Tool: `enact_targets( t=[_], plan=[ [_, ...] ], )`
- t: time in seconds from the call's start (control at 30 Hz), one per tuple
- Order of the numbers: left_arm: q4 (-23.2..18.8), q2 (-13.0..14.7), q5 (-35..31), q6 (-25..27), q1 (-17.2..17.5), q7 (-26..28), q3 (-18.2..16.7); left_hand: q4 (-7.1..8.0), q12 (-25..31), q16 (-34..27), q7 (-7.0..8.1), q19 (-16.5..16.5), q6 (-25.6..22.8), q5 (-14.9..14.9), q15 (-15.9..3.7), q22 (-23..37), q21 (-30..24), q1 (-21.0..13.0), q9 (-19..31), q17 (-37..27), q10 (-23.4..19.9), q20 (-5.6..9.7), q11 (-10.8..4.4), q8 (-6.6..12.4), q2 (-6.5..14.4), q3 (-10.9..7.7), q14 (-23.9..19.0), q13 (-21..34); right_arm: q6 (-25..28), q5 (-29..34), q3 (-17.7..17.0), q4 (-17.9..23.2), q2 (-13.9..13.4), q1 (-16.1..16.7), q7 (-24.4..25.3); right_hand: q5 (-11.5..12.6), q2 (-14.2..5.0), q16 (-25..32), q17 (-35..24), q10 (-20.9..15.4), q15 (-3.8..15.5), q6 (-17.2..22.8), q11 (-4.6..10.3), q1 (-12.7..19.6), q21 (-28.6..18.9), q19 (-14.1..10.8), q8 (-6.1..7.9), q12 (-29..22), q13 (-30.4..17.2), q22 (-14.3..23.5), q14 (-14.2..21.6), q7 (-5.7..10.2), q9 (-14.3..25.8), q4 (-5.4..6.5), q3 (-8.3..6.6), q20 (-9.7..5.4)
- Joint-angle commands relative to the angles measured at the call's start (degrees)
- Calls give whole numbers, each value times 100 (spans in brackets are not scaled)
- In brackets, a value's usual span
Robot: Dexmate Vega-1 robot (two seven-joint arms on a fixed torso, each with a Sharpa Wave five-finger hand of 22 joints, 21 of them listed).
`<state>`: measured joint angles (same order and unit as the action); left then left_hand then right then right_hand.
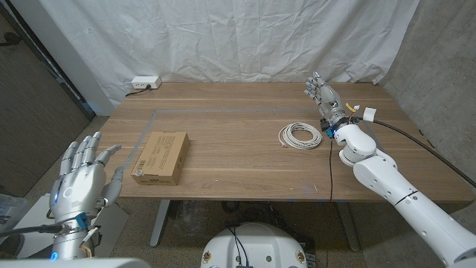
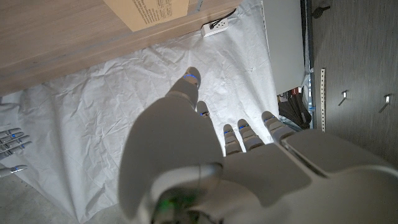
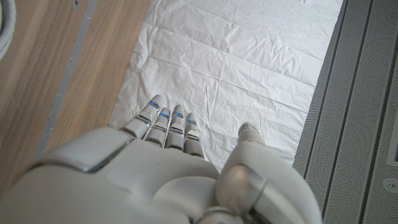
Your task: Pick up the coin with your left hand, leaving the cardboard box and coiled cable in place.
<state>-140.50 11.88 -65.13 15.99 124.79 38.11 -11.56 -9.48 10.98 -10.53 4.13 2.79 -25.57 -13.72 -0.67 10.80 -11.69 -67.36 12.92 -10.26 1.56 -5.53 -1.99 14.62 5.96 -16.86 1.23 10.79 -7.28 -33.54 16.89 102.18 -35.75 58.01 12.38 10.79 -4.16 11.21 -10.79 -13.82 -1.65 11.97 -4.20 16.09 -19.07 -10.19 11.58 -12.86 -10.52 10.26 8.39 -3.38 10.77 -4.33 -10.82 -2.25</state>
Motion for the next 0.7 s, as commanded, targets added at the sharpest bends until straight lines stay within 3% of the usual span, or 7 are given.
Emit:
enact_targets(
  t=[0.03, 0.17, 0.3, 0.47, 0.7],
  plan=[
    [218, 372, -947, 1077, -48, 144, 451, 17, 41, 2, 90, -12, 18, 75, -103, 16, -54, -102, 14, -12, -18, 41, -136, -40, -14, -39, 31, 22, -60, -49, 20, -139, 27, -83, -95, -3, 7, -8, -21, -53, -14, 62, -2, -36, 12, -37, -20, 22, -17, 20, 12, 7, 14, -14, -11, -126],
    [228, 506, -876, 1244, -81, 136, 512, 26, 49, 3, 137, -28, -26, 107, -152, 17, -63, -113, 15, -10, -28, 55, -176, -29, -23, -34, 40, 22, -61, -62, 8, -150, 17, -88, -102, -4, 20, -3, -23, -66, -17, 63, -16, -56, 19, -40, -20, 18, -17, 21, 21, 11, 14, -8, 2, -123],
    [319, 670, -899, 1379, -125, 245, 575, 16, 92, -3, 299, -42, -209, 182, -289, 23, -77, -242, 16, -6, -130, 103, -299, 21, 18, -85, 31, 21, -68, -78, -6, -160, 9, -86, -108, -5, 28, -2, -24, -68, -18, 66, -18, -69, 24, -43, -20, 18, -17, 21, 23, 8, 14, -4, 11, -121],
    [629, 780, -920, 1562, -309, 769, 738, 20, 104, 2, 448, -36, -288, 229, -363, 26, -80, -292, 12, -1, -169, 144, -329, 37, 14, -95, 46, 19, -66, -92, -22, -179, 9, -86, -92, -4, 32, 0, -25, -71, -20, 65, -11, -79, 30, -47, -21, 18, -17, 21, 27, 8, 14, -1, 17, -117],
    [818, 932, -673, 1824, -457, 892, 943, 23, 138, -14, 592, -45, -478, 274, -418, 29, -90, -351, 3, 2, -281, 179, -378, 93, -7, -101, -1, 19, -25, -111, -1, -225, 13, -143, -117, -3, 36, -3, -26, -76, -16, 79, -14, -88, 39, -50, -16, 18, -18, 22, 22, 10, 15, 1, 22, -118]
  ],
)
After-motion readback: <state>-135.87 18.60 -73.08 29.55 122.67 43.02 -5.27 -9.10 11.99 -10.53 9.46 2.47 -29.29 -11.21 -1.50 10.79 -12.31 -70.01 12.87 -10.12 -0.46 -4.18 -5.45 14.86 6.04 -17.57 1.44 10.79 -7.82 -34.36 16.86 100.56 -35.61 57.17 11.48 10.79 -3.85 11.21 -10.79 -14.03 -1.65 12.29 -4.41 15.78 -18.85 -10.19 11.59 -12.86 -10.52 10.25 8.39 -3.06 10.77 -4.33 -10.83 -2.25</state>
